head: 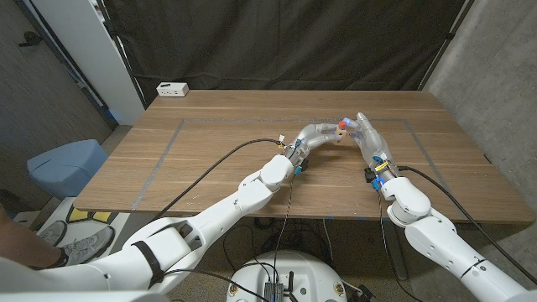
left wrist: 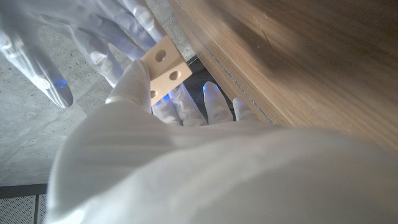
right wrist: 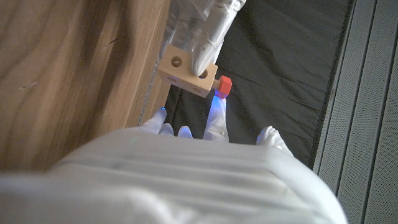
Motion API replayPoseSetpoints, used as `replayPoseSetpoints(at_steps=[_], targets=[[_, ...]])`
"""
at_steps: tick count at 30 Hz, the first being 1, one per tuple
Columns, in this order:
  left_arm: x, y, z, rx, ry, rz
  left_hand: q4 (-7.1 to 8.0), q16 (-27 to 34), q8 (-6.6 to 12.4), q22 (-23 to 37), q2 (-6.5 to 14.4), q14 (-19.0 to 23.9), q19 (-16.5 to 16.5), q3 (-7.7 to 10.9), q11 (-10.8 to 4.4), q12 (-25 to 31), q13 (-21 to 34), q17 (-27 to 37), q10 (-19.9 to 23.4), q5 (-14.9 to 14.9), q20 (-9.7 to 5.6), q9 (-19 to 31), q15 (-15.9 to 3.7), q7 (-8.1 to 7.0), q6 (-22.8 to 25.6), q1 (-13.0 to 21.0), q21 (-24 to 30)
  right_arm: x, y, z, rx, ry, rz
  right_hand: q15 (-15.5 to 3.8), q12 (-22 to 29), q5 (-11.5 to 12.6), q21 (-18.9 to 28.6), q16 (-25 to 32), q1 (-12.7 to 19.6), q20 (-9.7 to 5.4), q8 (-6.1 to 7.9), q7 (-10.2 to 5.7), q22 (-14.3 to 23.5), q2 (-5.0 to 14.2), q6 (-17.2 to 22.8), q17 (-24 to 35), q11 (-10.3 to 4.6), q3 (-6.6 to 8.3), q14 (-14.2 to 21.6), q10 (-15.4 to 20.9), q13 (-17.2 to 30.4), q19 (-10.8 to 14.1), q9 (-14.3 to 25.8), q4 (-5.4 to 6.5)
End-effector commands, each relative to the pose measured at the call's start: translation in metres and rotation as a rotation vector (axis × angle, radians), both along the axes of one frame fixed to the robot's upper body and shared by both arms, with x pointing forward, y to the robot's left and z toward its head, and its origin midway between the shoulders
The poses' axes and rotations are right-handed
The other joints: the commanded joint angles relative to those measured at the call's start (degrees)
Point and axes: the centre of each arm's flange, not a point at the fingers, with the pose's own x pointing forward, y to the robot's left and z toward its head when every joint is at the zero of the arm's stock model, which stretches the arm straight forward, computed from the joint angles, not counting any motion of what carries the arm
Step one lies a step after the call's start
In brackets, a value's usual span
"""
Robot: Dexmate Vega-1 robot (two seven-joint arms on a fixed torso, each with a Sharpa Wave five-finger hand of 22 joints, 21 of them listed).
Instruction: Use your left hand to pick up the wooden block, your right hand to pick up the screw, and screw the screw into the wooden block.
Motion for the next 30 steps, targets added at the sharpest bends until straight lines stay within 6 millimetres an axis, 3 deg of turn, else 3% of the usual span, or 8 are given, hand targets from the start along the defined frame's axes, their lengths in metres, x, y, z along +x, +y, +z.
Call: replayPoseSetpoints(at_steps=[1, 25, 30], targets=[[-0.0012, 0.0009, -0.0022, -0.004, 0.005, 0.004, 0.27, 0.0, 0.72, 0.3, 1.9, 0.6, 0.7, 0.67, -0.04, 0.3, 0.1, 0.0, 0.5, 0.4, 0.05, 0.2, -3.77, 1.40, 3.2, -1.1, 0.5, -0.0017, 0.0002, -0.0033, 0.008, 0.006, -0.001, -0.55, 0.3, 0.5, 0.5, 0.3, -0.1, 0.35, 0.42, 0.00, 0.1, 0.16, 0.8, 0.1, -0.27, 0.49, -1.0, 0.4, 0.1, 0.6, 0.1, 0.04], [0.0007, -0.0010, -0.0025, -0.001, 0.014, 0.005, 0.21, 0.0, 0.67, 0.3, 1.9, 0.8, 0.8, 0.72, -0.03, 0.3, 0.1, 0.0, 0.6, 0.4, 0.06, 0.2, -3.88, 1.35, 3.1, -1.1, 0.6, -0.0045, -0.0019, -0.0082, 0.034, 0.005, -0.022, -1.45, 0.6, 0.5, 0.7, 0.6, 0.0, 0.50, 0.61, 0.01, 0.1, 0.03, 4.3, 0.0, -1.81, 1.13, 0.6, 2.8, 0.1, 2.2, 0.1, -0.21], [0.0013, -0.0014, -0.0024, 0.000, 0.017, 0.002, 0.22, 0.0, 0.65, 0.3, 1.9, 0.8, 0.8, 0.76, -0.02, 0.3, 0.1, 0.0, 0.5, 0.4, 0.05, 0.2, -3.77, 1.40, 3.0, -1.1, 0.6, -0.0050, -0.0024, -0.0086, 0.034, 0.006, -0.024, -1.81, 0.5, 0.5, 0.7, 0.6, 0.1, -0.28, 0.66, 0.04, 0.1, 0.04, 5.4, -0.1, -2.34, 1.38, 1.0, 3.3, 0.1, 2.6, 0.1, -0.31]])
